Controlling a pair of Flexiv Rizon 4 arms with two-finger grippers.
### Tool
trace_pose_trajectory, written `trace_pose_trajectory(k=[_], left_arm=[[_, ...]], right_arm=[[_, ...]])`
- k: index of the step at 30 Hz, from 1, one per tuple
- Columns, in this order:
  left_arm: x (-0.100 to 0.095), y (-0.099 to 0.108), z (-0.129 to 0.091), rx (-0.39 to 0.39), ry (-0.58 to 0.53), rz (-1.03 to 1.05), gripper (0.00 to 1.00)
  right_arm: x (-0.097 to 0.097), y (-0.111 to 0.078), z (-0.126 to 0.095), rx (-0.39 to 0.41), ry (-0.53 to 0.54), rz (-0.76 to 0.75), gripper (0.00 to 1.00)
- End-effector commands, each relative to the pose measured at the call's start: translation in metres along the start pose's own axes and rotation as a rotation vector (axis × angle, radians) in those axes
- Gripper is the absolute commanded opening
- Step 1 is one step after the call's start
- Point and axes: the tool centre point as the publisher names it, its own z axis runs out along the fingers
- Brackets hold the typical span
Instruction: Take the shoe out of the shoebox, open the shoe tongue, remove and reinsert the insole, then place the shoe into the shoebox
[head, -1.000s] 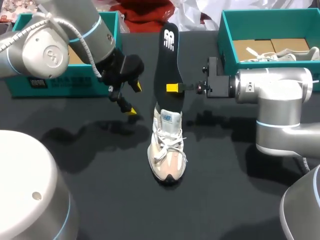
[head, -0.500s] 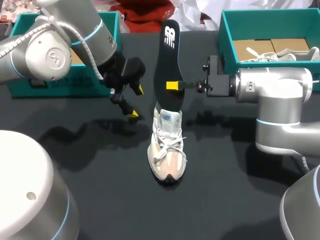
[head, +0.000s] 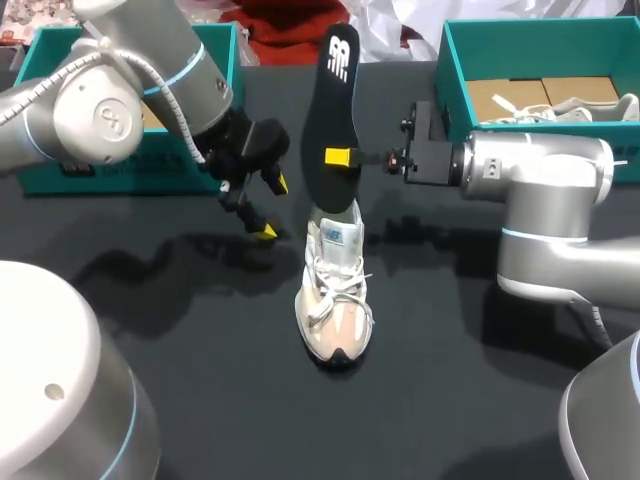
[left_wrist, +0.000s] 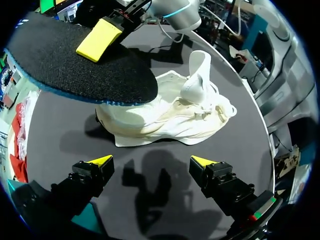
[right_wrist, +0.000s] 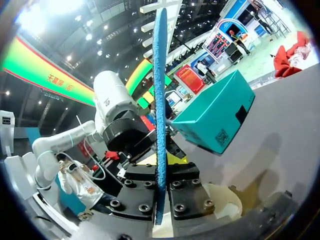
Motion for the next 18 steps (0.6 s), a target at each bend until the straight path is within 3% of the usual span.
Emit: trace_pose_trajectory(k=[1, 9, 18], left_arm=[[-0.006, -0.002, 0.0, -0.006, 0.012, 0.0, 1.0], [-0.006, -0.005, 0.006, 0.012, 0.01, -0.004, 1.0], [-0.006, -0.006, 0.014, 0.004, -0.036, -0.025, 1.0]], right_arm=[[-0.002, 0.0, 0.006, 0.001, -0.001, 0.0, 0.0], [-0.007, -0.002, 0.007, -0.009, -0.012, -0.012, 0.0], [-0.014, 0.0, 0.0, -0.099, 0.008, -0.096, 0.0]])
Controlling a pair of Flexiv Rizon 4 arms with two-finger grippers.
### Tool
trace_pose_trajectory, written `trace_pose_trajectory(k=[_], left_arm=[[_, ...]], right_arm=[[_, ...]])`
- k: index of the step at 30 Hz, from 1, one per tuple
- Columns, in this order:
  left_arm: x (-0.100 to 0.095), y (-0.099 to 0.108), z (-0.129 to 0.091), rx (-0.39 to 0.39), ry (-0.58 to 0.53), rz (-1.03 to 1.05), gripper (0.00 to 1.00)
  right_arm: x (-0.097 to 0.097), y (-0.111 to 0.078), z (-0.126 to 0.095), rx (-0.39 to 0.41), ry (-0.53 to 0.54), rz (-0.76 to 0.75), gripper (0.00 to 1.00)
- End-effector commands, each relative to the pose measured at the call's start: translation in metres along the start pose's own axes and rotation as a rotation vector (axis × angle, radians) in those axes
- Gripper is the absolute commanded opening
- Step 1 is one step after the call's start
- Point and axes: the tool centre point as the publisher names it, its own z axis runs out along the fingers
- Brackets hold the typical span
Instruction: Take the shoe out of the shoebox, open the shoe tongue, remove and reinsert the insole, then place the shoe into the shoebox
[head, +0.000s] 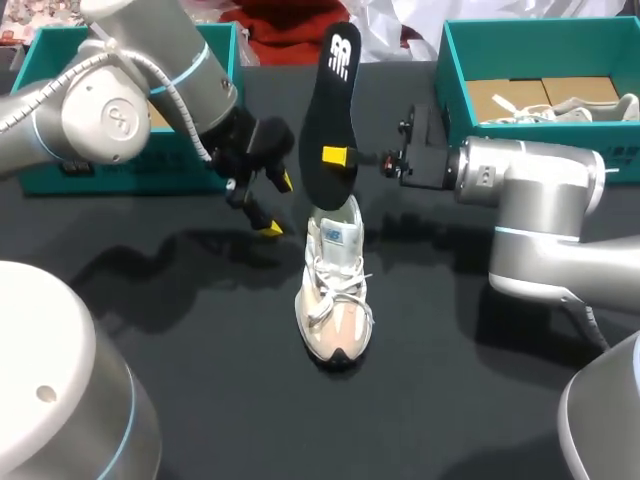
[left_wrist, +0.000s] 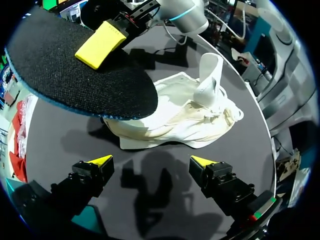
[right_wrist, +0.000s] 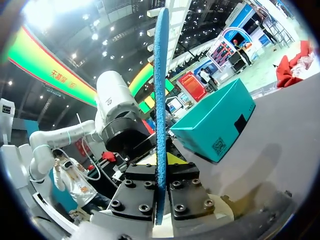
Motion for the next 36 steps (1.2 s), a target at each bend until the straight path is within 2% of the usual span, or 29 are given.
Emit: trace_pose_trajectory(k=[1, 6, 24, 36], left_arm=[[0.004, -0.003, 0.005, -0.008, -0.024, -0.003, 1.0], [0.004, -0.006, 0.007, -0.012, -0.059, 0.0, 1.0], [0.002, -0.008, 0.016, -0.023, -0.069, -0.01, 1.0], [0.001, -0.008, 0.016, -0.024, -0.063, -0.01, 1.0]], right_arm=[[-0.003, -0.002, -0.003, -0.037, 0.003, -0.023, 0.0], [-0.007, -0.001, -0.006, -0.055, -0.001, -0.047, 0.0], [-0.01, -0.003, -0.017, -0.075, 0.012, -0.078, 0.0], [-0.007, -0.003, -0.013, -0.068, 0.054, -0.08, 0.0]])
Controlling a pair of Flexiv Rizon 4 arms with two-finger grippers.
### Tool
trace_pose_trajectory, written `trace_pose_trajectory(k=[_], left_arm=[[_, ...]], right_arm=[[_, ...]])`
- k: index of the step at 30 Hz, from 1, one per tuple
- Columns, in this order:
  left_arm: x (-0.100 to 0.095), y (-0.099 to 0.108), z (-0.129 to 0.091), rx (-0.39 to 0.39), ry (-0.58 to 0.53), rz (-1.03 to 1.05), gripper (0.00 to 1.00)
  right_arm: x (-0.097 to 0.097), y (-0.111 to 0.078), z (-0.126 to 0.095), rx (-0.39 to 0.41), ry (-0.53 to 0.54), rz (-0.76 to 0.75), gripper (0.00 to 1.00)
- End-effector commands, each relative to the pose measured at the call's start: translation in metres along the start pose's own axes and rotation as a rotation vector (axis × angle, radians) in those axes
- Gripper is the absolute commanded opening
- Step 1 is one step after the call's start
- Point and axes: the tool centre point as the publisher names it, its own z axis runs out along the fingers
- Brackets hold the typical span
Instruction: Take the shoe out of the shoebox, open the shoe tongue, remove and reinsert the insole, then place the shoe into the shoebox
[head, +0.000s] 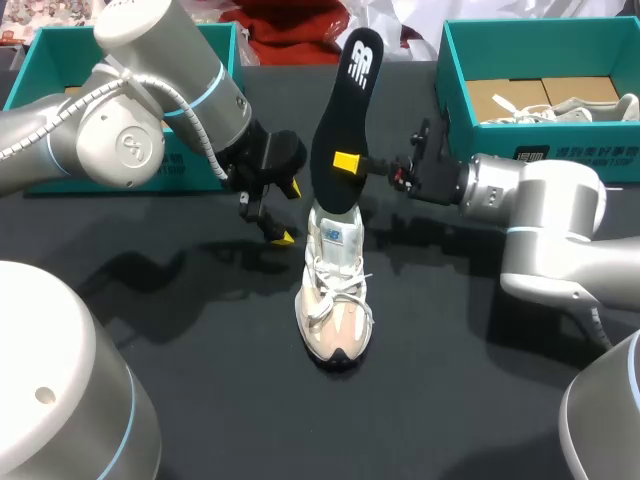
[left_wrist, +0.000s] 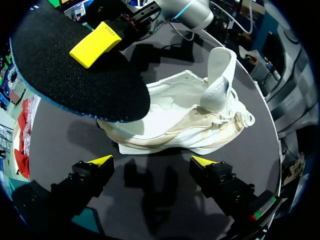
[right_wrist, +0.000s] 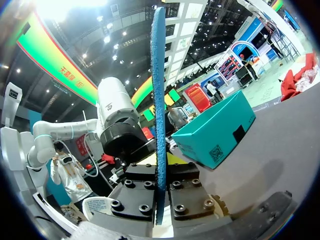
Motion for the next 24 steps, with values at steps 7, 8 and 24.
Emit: trace_pose_trajectory(k=[7, 8, 24], left_arm=[[-0.0007, -0.0003, 0.0008, -0.001, 0.001, 0.001, 1.0], [-0.0007, -0.0003, 0.0008, -0.001, 0.001, 0.001, 1.0], [-0.0007, -0.0003, 0.0008, -0.001, 0.001, 0.001, 1.0]], right_arm=[[-0.0027, 0.0009, 0.0015, 0.005, 0.01, 0.001, 0.0], [-0.0027, 0.0009, 0.0015, 0.005, 0.01, 0.001, 0.0], [-0.005, -0.0038, 0.0074, 0.017, 0.024, -0.034, 0.0]])
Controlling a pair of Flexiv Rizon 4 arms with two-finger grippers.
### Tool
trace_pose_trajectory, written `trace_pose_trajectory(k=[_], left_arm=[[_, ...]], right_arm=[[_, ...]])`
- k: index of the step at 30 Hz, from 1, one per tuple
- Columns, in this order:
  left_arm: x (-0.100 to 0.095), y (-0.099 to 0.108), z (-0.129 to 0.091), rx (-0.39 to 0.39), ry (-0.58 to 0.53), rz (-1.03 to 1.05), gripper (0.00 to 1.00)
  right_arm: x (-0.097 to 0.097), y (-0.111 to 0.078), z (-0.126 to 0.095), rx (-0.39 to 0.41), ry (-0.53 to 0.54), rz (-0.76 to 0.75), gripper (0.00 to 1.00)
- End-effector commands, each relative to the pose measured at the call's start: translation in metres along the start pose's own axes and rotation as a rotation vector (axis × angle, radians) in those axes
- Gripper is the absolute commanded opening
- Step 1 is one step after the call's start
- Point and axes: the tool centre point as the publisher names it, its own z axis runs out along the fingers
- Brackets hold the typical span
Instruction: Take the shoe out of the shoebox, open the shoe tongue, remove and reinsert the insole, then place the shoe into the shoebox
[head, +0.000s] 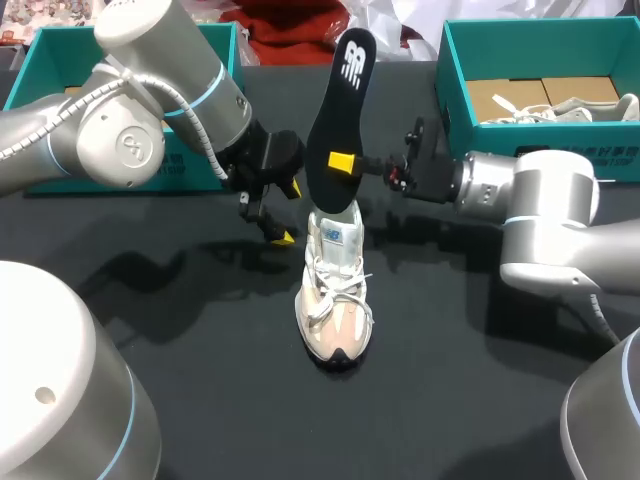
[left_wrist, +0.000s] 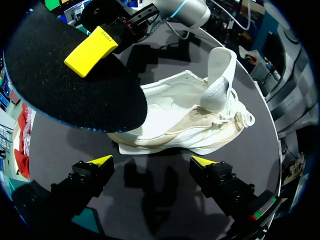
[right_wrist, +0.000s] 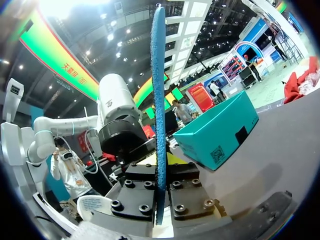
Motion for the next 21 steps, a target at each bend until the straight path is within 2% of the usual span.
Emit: trace_pose_trajectory(k=[1, 21], left_arm=[[-0.0006, -0.0002, 0.0008, -0.001, 0.001, 0.001, 1.0], [-0.0006, -0.0002, 0.0008, -0.001, 0.001, 0.001, 1.0]], right_arm=[[-0.002, -0.0012, 0.0008, 0.003, 0.004, -0.003, 0.0], [-0.0049, -0.0067, -0.0013, 0.015, -0.019, -0.042, 0.0]])
